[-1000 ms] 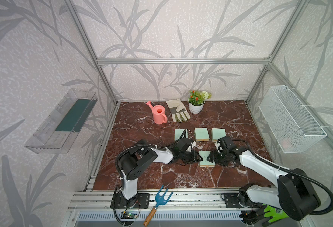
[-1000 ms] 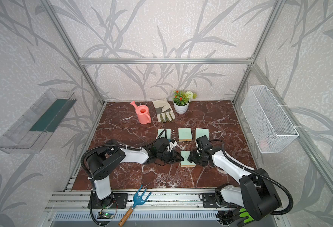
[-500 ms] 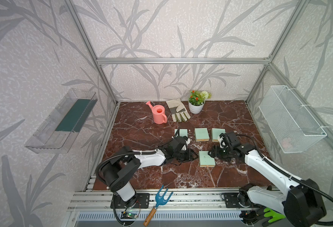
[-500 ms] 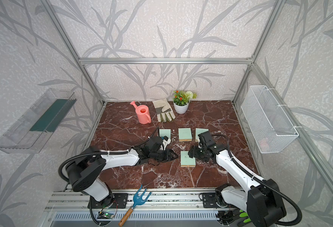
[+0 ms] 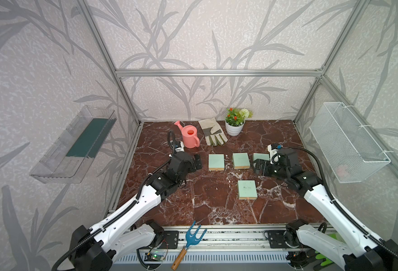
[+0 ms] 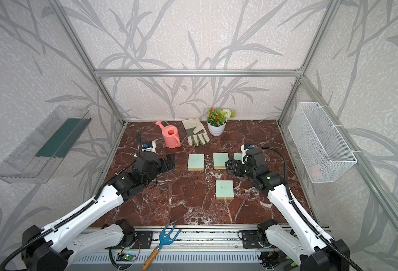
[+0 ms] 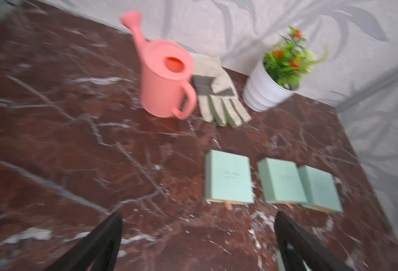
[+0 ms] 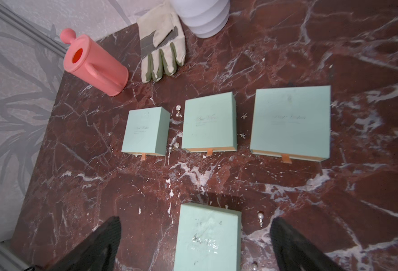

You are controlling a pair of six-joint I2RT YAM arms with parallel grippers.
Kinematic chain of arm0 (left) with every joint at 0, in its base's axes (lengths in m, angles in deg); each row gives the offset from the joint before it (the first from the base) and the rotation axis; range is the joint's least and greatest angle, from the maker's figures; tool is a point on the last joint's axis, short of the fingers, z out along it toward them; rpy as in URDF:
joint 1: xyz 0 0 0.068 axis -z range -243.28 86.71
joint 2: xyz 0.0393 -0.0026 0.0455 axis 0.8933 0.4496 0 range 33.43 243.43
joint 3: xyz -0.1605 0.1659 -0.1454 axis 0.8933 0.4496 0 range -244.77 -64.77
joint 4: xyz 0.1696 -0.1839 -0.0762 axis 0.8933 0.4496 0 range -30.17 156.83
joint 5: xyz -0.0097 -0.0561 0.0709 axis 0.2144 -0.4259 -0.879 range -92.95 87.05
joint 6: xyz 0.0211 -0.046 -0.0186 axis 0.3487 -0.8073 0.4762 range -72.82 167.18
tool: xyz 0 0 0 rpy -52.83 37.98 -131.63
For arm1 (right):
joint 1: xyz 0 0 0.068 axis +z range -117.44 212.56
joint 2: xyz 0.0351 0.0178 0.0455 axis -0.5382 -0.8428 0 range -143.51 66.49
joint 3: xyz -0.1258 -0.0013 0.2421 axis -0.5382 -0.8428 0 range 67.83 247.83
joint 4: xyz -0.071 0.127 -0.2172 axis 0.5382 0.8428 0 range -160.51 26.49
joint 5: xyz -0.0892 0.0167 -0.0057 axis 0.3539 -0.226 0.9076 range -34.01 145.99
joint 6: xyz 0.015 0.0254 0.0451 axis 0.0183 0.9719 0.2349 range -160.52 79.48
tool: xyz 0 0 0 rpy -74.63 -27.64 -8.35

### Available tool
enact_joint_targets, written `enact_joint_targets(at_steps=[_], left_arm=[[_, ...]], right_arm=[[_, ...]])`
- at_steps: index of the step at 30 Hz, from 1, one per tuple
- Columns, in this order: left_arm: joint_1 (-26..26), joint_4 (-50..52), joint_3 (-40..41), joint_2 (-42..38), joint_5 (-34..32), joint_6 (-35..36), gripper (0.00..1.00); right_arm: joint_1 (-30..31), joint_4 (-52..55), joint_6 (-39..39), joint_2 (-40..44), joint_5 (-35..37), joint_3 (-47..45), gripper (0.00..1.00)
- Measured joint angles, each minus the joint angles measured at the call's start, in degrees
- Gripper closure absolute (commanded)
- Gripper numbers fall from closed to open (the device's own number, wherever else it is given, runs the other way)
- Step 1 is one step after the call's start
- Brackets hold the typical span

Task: Take out the earrings from the drawer-style jewelry box
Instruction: Reset both arms

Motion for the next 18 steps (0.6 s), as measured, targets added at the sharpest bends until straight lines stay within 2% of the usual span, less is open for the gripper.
enact_joint_targets(at_steps=[3, 7, 10, 12, 18], left_arm=[[-2.25, -1.31, 4.52, -3.52, -12.11, 2.60, 0.00], [-7.85, -5.66, 10.64, -4.98, -22.62, 7.65, 0.00], [-13.14, -9.20, 13.11, -4.24, -25.57, 11.04, 0.00], [-15.69, -11.82, 14.69, -4.04, -26.62, 13.14, 0.00], [-21.00, -23.80, 21.57, -0.20, -26.03, 18.73, 0.00]], right_arm=[[-0.22, -4.61, -2.45, 1.66, 6.99, -2.25, 0.01], [-0.61, -21.88, -7.15, 7.85, 14.08, -16.65, 0.01], [-0.90, -31.67, -9.57, 9.01, 19.37, -26.86, 0.01], [-1.20, -35.32, -12.17, 8.39, 22.40, -30.27, 0.01], [-3.78, -48.15, -18.12, 4.57, 28.33, -32.20, 0.01]])
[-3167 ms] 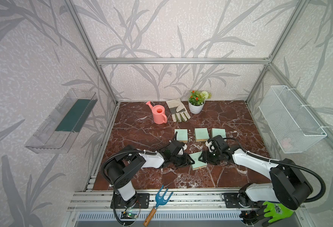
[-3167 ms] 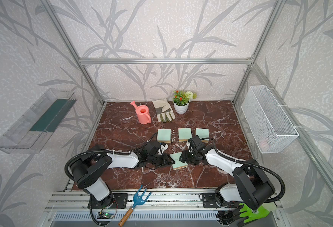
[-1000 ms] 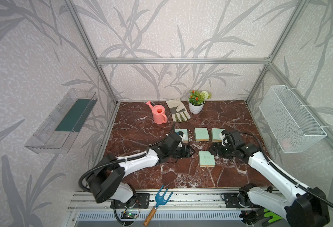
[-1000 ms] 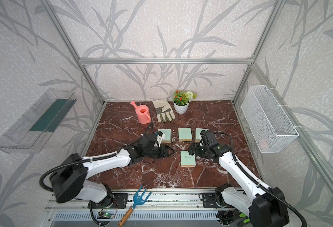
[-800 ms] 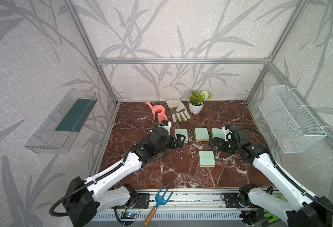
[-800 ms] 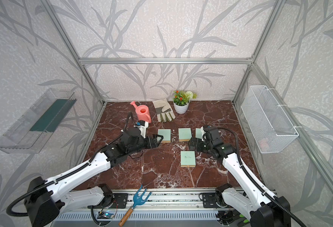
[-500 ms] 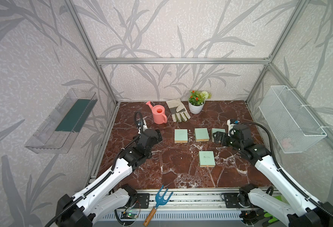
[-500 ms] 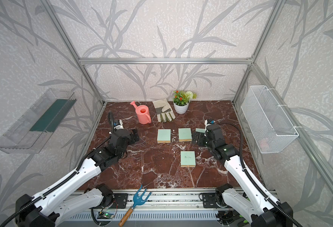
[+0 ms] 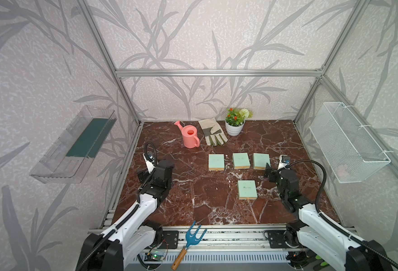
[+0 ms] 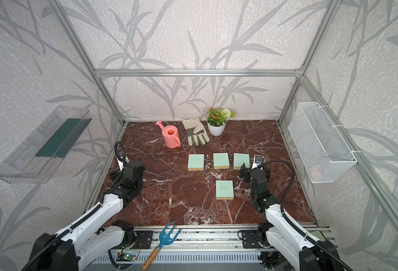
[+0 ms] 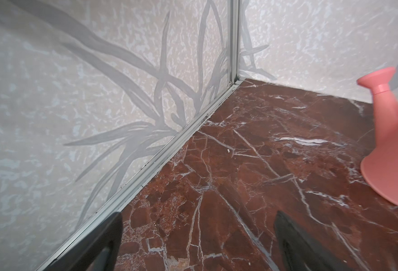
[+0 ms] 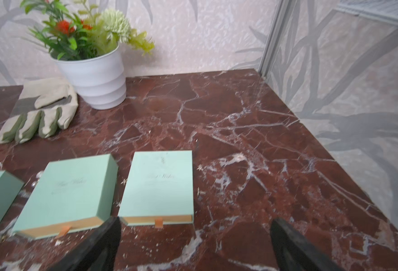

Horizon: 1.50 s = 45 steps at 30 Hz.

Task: Take out the earrings from the drawer-style jewelry box
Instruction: Reset both arms

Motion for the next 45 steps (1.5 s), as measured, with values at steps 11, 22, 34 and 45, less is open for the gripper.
enact_joint_targets(at_steps=[11, 22, 34, 45], left_arm=[[-12.46, -29.33, 8.20, 15.93, 16.87, 6.32, 0.01], [-12.85, -41.44, 4.55, 29.42, 29.94, 12.81, 0.01], [-12.98, -40.92, 2.32, 29.51, 30.16, 12.79, 0.01], [-12.98, -40.89, 2.32, 29.51, 30.18, 12.81, 0.01]], right_arm=[[-7.17, -21.59, -4.85, -19.41, -1.11, -2.91, 0.01], [-11.37, -42.56, -5.66, -37.97, -12.94, -2.91, 0.01], [-11.17, -39.10, -6.16, -38.71, -14.73, 2.56, 0.01], [-10.08, -32.17, -8.61, -38.69, -17.18, 6.45, 0.01]])
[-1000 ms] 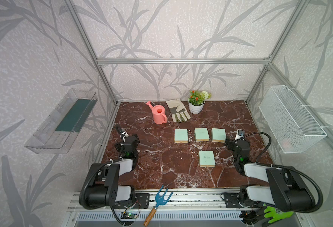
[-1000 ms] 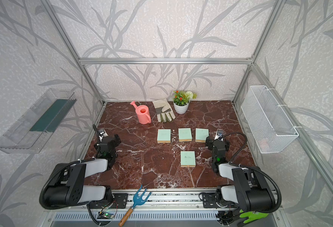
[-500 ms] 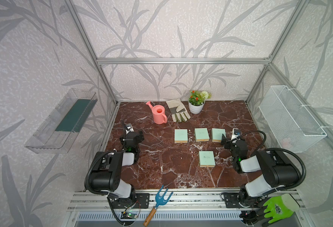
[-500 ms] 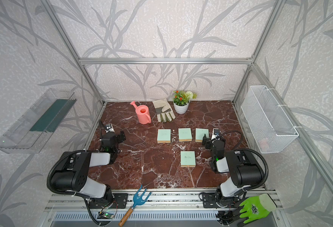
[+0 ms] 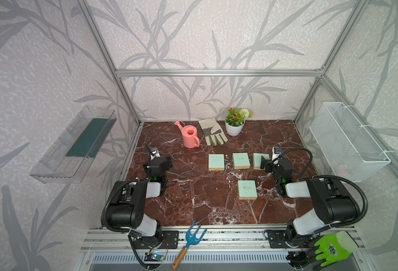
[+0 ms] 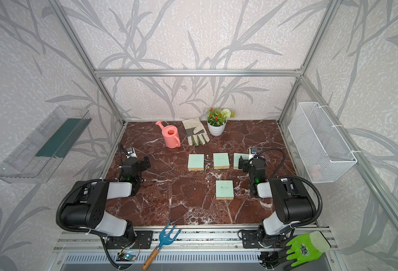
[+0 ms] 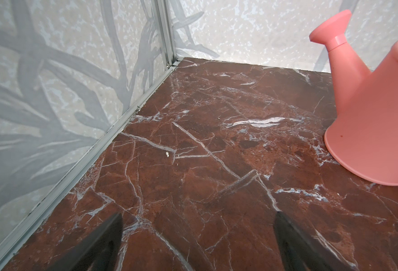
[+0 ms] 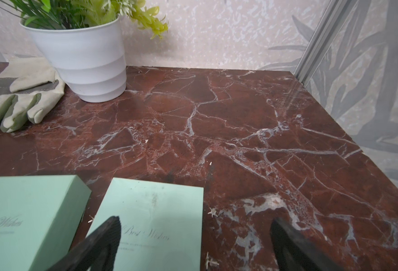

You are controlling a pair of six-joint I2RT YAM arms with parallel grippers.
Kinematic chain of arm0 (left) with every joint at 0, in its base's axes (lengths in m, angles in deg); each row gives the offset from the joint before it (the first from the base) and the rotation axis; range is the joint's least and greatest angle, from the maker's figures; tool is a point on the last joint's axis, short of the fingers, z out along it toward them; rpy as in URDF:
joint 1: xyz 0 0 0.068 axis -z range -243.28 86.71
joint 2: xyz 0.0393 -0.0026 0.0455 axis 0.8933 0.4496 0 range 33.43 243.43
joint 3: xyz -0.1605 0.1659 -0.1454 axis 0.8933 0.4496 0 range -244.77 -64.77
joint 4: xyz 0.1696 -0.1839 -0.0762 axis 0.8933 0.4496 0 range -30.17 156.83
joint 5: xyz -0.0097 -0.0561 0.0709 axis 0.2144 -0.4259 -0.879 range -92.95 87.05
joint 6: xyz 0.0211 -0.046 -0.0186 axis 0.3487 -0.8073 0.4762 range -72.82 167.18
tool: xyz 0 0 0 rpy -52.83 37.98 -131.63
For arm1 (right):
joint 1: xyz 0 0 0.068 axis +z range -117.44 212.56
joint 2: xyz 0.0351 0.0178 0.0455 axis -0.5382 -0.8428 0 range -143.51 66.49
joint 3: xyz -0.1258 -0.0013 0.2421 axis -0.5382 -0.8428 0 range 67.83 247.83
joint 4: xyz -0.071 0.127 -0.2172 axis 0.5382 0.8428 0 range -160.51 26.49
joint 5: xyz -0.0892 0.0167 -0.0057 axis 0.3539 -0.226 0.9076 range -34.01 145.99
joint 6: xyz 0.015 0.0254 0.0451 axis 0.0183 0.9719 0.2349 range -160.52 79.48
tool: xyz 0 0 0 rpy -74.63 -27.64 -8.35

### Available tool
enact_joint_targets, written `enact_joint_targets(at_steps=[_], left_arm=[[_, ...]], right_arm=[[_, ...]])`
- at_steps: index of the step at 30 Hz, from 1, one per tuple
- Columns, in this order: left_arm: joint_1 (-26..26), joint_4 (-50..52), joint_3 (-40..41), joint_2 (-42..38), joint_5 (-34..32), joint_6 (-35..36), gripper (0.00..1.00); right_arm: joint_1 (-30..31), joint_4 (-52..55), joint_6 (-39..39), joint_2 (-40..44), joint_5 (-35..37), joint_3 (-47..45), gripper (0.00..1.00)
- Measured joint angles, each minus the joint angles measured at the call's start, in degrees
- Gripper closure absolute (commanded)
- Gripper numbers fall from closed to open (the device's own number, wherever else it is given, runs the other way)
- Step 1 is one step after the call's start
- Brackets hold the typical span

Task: Take out the earrings from the drawer-style jewelry box
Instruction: Reset both arms

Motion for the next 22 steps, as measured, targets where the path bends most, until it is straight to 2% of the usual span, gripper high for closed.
enact_joint_targets(at_steps=[22], left_arm=[[0.02, 0.00, 0.00, 0.00, 0.00, 0.00, 0.01]], right_arm=[[0.00, 0.74, -0.68, 0.00, -0.50, 0.00, 0.01]])
